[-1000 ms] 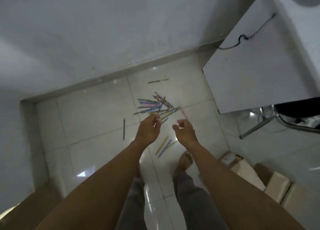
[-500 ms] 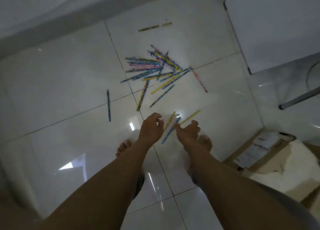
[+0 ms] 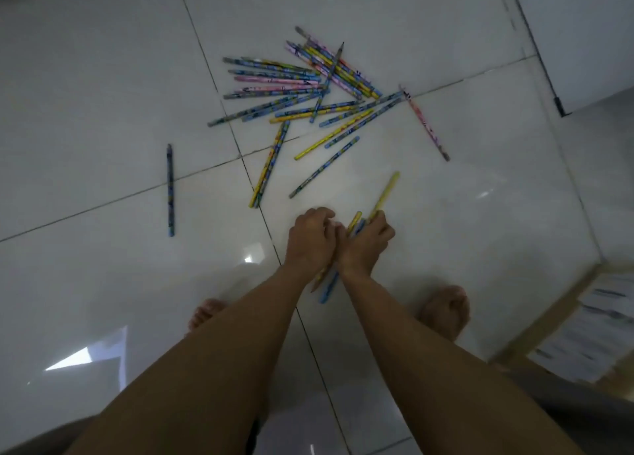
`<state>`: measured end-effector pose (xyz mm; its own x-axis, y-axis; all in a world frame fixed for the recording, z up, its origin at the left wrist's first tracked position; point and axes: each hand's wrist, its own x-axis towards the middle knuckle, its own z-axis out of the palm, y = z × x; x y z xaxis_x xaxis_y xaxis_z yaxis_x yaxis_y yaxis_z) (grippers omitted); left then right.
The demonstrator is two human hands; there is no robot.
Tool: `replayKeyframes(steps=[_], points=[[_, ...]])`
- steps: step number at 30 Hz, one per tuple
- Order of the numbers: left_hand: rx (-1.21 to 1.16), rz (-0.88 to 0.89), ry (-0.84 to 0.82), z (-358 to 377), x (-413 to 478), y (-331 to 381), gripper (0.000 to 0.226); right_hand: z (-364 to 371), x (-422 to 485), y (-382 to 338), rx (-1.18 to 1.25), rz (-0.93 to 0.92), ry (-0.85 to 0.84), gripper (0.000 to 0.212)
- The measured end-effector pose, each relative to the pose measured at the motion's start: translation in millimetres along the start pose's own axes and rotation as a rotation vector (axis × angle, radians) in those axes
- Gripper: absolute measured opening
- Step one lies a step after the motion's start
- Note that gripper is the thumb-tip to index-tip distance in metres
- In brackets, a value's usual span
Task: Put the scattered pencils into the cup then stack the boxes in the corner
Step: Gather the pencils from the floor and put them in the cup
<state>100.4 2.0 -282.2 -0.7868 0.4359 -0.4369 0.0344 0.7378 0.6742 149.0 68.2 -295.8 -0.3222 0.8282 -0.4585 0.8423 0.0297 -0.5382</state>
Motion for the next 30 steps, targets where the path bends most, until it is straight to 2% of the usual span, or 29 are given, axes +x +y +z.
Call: replayKeyframes(steps=[4,8,12,15,18,22,30], points=[[0.021,0.094,0.177,-14.1,11.9,-12.5,0.022,4.3,16.2,-16.3,0.007,-0.176,-0.035,0.051],[0.217,0.111,0.407,-53.7,32.9,-45.1,0.021,4.0,38.2,-31.6,-0.051,-0.297,-0.052,0.037],[0.339,-0.056,0.543,-96.3,48.9,-77.2,0.031,4.0,47.7,-35.8,-0.142,-0.320,-0.046,0.034],[0.242,-0.338,0.648,-113.8,53.2,-84.2,0.037,4.7,49.5,-39.9,-0.182,-0.282,-0.084,0.033],[0.179,-0.539,0.632,-118.6,51.3,-93.2,0.041,6.3,49.7,-44.5,-0.170,-0.241,-0.106,0.032],[0.175,-0.621,0.497,-117.8,49.2,-103.5,0.040,7.5,46.6,-44.7,-0.183,-0.244,-0.099,0.030],[0.201,-0.443,0.475,-102.5,61.7,-77.6,0.029,3.6,46.3,-48.4,-0.171,-0.215,-0.106,0.028]])
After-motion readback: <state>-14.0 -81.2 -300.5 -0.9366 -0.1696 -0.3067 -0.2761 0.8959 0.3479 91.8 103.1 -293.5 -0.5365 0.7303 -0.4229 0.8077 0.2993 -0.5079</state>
